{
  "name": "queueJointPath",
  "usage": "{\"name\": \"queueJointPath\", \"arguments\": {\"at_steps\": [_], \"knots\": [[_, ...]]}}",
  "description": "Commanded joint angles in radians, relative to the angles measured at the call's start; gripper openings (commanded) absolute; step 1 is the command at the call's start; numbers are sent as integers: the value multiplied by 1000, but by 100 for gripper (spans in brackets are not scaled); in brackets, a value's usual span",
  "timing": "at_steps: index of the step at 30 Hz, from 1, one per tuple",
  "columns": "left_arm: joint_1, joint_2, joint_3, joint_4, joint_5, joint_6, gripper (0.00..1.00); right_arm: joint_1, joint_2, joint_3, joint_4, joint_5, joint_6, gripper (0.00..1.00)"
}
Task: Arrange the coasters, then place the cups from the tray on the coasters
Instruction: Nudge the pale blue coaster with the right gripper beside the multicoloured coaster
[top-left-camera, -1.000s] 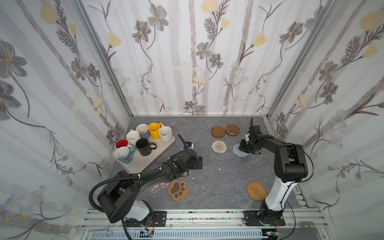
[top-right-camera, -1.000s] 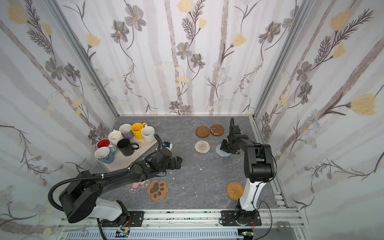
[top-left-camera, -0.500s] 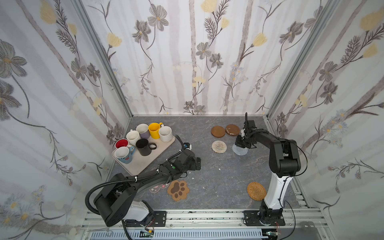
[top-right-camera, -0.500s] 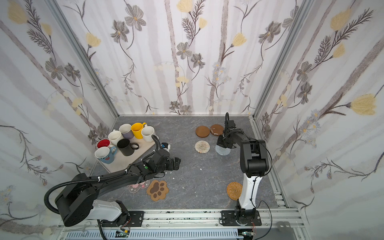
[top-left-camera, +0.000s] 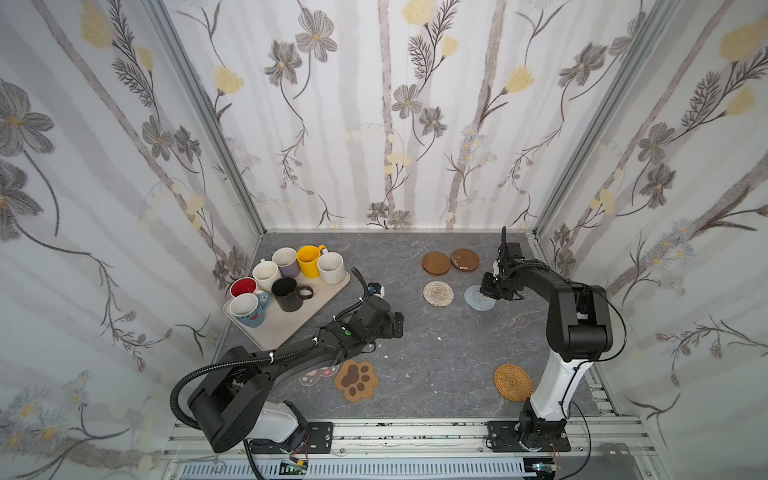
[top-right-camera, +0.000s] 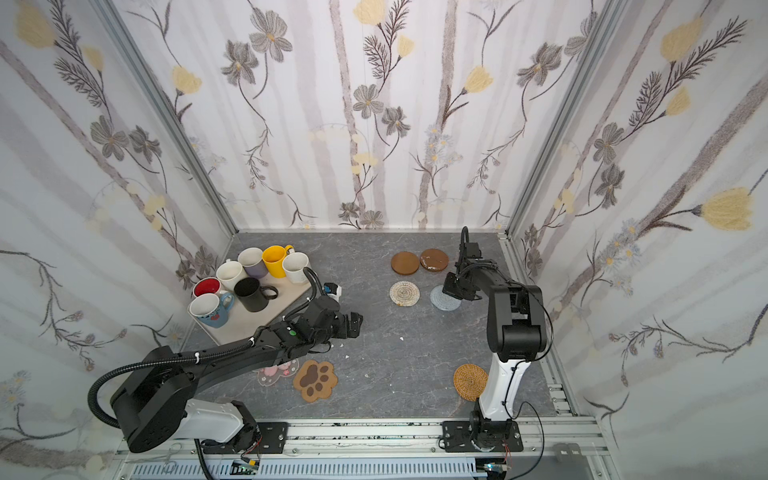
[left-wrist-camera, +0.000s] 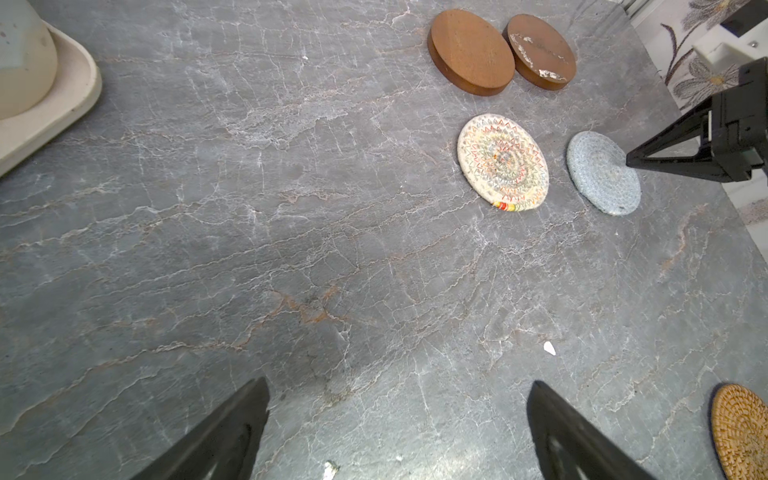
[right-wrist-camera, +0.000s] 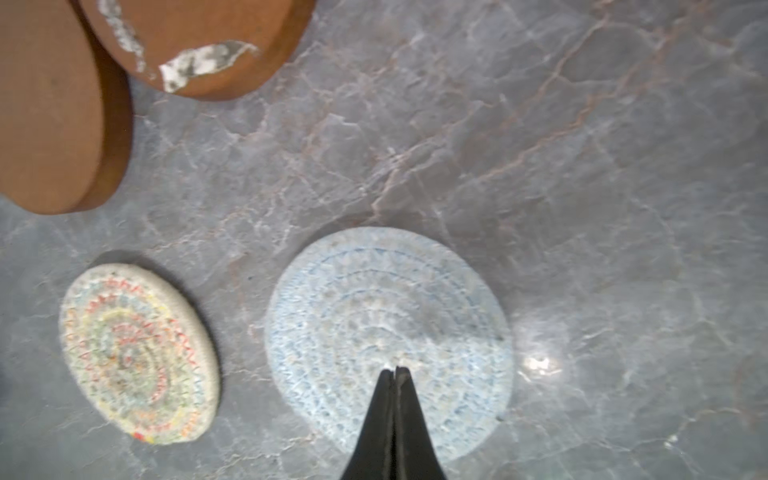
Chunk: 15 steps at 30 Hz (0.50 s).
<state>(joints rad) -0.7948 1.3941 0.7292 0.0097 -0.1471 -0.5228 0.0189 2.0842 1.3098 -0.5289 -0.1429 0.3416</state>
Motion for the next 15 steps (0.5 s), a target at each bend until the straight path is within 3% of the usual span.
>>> {"name": "queueJointPath", "arguments": {"at_steps": [1,15], "knots": [[2,11,10,9,1,6,100,-9,30,-6,18,45,-39,0],[4,19,12,9,-11,13,100,17,114,119,-47,102,-74,0]]}}
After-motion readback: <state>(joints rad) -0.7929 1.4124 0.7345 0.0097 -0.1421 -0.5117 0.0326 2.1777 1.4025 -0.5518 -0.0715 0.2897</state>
